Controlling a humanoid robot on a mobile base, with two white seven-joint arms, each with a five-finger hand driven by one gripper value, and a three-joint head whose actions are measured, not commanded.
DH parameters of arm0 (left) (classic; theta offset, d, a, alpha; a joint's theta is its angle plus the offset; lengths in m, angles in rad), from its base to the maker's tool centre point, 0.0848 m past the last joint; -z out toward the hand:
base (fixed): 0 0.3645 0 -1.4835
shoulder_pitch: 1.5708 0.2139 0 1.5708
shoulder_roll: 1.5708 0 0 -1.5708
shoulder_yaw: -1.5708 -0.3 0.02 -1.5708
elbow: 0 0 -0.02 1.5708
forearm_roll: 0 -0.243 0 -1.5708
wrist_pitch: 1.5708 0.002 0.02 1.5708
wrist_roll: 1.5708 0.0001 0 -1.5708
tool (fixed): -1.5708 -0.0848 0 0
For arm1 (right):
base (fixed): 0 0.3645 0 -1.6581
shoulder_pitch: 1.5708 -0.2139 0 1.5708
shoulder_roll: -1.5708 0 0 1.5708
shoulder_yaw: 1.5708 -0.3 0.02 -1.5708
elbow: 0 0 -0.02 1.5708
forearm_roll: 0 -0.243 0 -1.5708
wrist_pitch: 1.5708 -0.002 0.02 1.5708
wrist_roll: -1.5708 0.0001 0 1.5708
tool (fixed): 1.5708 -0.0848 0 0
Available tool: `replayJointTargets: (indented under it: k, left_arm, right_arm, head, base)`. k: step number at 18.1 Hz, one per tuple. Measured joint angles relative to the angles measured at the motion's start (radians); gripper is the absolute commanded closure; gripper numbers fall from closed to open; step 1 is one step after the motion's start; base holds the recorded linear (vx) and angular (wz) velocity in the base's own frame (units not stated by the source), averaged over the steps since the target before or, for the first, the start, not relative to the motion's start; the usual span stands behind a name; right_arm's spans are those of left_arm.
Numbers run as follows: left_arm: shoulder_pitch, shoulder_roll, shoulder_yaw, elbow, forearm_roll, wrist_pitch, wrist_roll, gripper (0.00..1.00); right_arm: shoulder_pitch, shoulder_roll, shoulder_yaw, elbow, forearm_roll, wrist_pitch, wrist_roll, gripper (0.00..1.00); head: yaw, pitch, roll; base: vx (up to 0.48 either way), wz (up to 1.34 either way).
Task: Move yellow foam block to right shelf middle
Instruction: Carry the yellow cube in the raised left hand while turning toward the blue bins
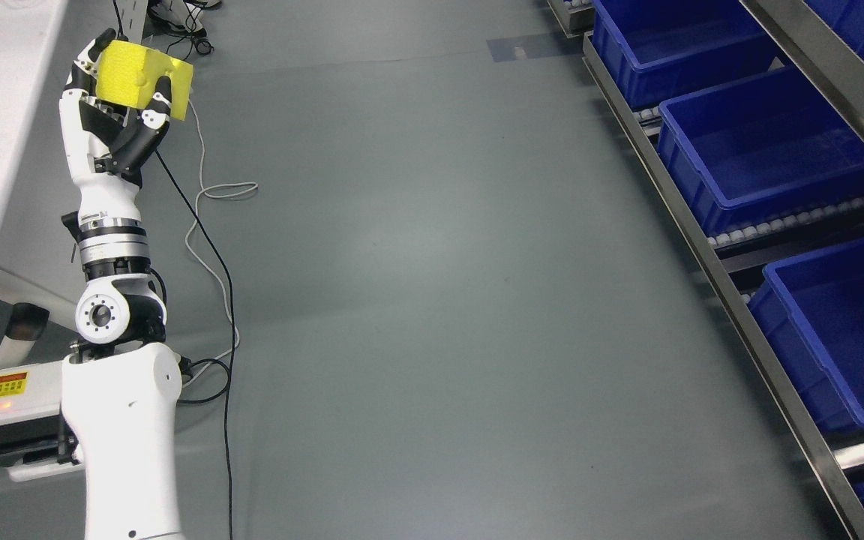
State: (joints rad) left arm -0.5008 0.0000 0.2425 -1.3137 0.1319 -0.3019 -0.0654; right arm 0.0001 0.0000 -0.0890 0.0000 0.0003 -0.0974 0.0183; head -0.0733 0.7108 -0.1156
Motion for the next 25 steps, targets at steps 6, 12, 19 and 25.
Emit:
replayJointTargets:
  k: [6,12,19,25]
  left_arm:
    - [0.008,0.000,0.004,-0.029,-0.015,-0.002,-0.002,0.69]
    - [0.011,0.000,0.006,-0.053,-0.022,0.010,-0.003,0.69]
    - [0.011,0.000,0.007,-0.070,-0.034,0.013,-0.003,0.69]
    - [0.008,0.000,0.006,-0.078,-0.048,0.014,-0.003,0.69]
  right_arm:
    - [0.000,0.000,0.000,0.000,0.000,0.000,0.000,0.00]
    - [0.000,0.000,0.000,0.000,0.002,0.000,0.000,0.00]
    - [0.000,0.000,0.000,0.000,0.020,0.000,0.001,0.00]
    - [0.000,0.000,0.000,0.000,0.006,0.000,0.001,0.00]
  head:
    - [0.0000,0.000,0.000]
    - [0.0000,0.000,0.000]
    - [0.0000,0.000,0.000]
    - [0.0000,0.000,0.000]
  base:
    - [0.284,0.02]
    - [0.328,-0.03]
    - [0.330,-0.17]
    - [0.324,-0.47]
